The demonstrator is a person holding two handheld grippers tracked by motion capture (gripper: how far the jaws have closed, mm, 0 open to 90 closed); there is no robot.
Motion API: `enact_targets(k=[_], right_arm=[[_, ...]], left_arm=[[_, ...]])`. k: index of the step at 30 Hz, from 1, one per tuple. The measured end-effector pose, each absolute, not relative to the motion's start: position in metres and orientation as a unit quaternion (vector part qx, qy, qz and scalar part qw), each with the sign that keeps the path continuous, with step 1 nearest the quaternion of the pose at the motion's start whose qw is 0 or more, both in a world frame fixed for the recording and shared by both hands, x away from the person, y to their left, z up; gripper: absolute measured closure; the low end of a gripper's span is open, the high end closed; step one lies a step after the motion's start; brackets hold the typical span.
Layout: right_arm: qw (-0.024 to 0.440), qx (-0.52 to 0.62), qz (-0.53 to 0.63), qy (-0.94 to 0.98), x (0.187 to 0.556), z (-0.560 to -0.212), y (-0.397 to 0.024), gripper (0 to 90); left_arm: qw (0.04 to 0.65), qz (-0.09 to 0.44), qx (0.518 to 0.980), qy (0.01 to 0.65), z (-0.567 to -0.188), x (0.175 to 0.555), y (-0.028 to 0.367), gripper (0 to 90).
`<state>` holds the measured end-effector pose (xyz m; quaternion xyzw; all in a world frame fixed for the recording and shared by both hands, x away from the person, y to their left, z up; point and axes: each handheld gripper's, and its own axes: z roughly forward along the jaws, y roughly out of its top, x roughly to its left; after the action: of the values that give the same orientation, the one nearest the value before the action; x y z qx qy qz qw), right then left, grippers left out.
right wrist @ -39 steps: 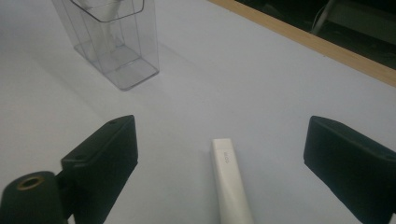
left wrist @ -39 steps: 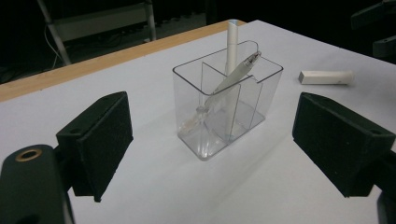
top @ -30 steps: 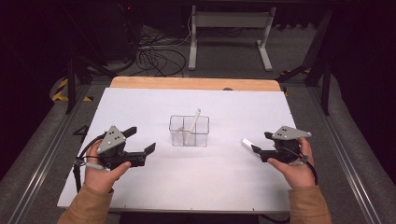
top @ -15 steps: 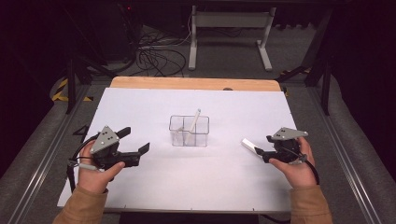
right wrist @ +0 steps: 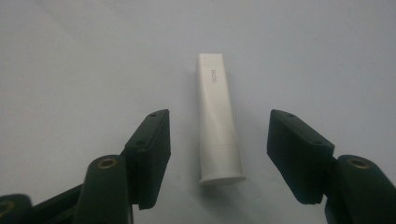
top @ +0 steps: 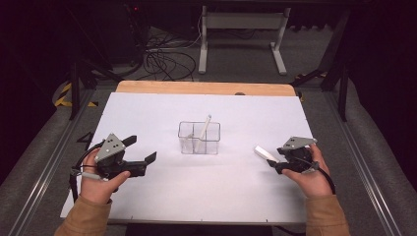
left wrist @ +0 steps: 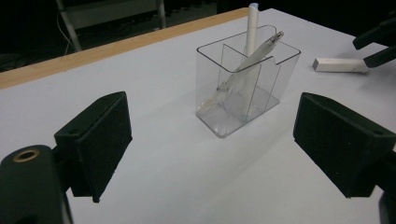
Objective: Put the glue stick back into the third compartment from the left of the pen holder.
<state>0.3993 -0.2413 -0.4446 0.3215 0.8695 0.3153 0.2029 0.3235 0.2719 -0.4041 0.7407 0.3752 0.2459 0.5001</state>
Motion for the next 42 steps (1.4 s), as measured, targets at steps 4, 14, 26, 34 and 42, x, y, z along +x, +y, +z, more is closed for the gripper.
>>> enact_targets(k=[4, 14, 26, 34, 42], right_arm=[[0.202, 0.323, 0.310, 0.871, 0.401, -0.448, -0.241, 40.6], [0.185, 0.333, 0.301, 0.874, 0.404, -0.456, -0.242, 45.3], [0.168, 0.343, 0.295, 0.876, 0.408, -0.466, -0.245, 48.2], [0.158, 0.354, 0.306, 0.869, 0.407, -0.467, -0.250, 54.8], [0.155, 0.355, 0.307, 0.869, 0.406, -0.467, -0.251, 61.4]], left_arm=[[0.499, 0.245, 0.742, 0.375, -0.404, 0.323, 0.273, 12.3], [0.499, 0.243, 0.742, 0.375, -0.404, 0.322, 0.274, 12.4], [0.497, 0.242, 0.744, 0.375, -0.405, 0.322, 0.274, 12.4], [0.495, 0.241, 0.745, 0.376, -0.405, 0.322, 0.274, 12.4], [0.495, 0.241, 0.745, 0.376, -0.405, 0.322, 0.275, 12.4]])
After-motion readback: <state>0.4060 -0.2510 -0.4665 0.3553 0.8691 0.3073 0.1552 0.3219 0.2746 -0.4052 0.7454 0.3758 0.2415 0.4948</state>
